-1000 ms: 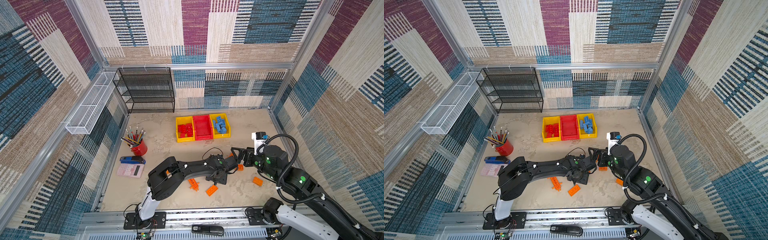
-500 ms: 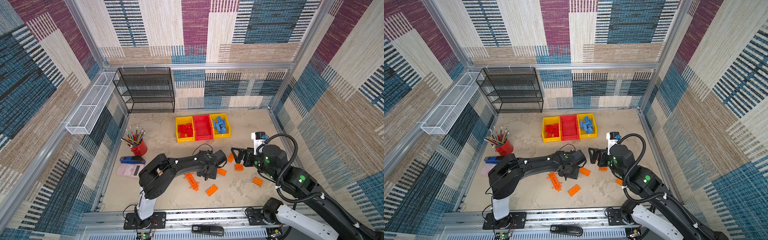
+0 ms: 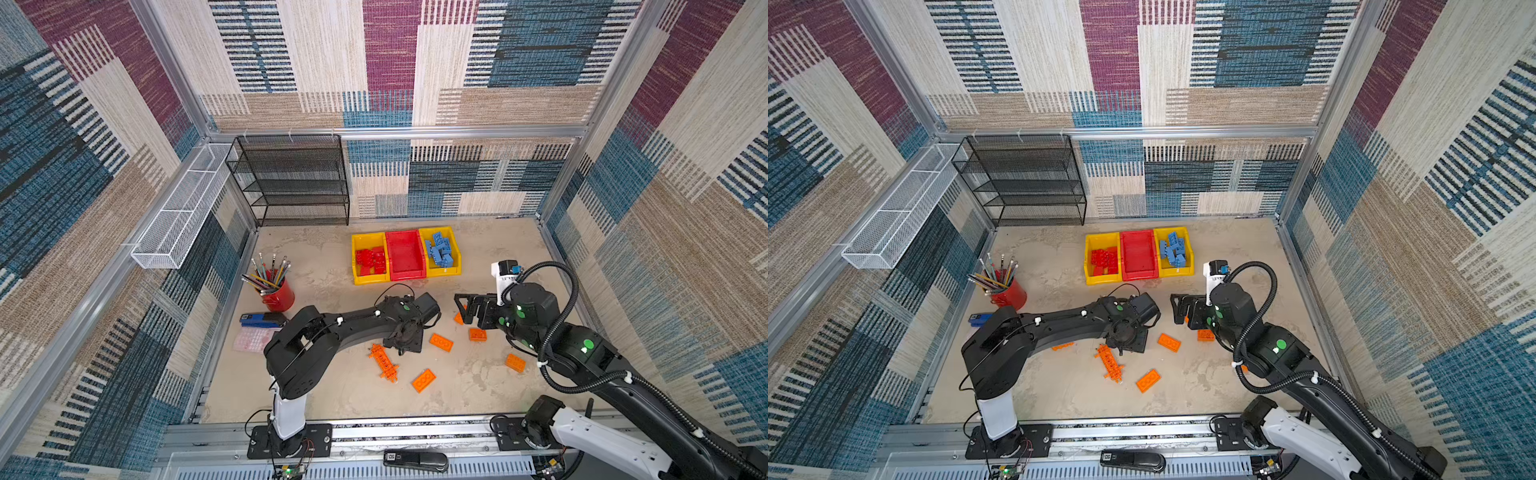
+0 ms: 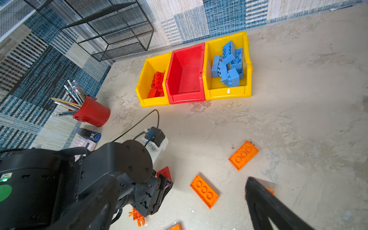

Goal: Sort the legos into containers by color
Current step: Move the lego to the center of the table, then pick up the lego from the center of the table.

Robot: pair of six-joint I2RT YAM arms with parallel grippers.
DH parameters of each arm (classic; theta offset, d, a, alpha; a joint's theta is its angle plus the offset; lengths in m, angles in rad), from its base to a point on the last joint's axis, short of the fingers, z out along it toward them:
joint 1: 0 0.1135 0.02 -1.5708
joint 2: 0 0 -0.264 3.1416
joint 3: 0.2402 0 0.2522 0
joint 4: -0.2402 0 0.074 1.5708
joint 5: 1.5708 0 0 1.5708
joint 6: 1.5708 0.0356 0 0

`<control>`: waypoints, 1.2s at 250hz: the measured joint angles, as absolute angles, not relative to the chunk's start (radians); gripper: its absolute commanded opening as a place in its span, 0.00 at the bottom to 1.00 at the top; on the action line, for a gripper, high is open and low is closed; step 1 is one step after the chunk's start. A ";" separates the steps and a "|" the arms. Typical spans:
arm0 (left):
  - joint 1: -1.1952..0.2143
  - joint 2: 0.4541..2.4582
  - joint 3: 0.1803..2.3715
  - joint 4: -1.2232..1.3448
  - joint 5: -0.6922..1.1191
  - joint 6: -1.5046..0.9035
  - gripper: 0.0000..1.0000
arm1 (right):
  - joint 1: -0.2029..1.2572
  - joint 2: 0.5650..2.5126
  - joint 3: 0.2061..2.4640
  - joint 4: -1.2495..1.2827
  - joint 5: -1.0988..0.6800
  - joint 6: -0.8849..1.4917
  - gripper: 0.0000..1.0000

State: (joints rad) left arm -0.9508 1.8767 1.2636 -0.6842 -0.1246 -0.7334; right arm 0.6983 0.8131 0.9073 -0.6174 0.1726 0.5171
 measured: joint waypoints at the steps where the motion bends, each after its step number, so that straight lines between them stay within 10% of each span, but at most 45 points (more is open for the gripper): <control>1: -0.951 1.876 1.263 -0.683 -0.125 -0.734 0.63 | 0.698 0.813 0.907 -0.617 0.172 0.517 0.99; 300: -0.921 1.897 1.290 -0.661 -0.029 -0.627 0.61 | 0.698 0.852 0.915 -0.581 0.167 0.473 0.99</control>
State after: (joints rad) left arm -0.9215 1.8965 1.2903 -0.6613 -0.0288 -0.6270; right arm 0.6983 0.8524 0.9146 -0.5808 0.1669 0.4732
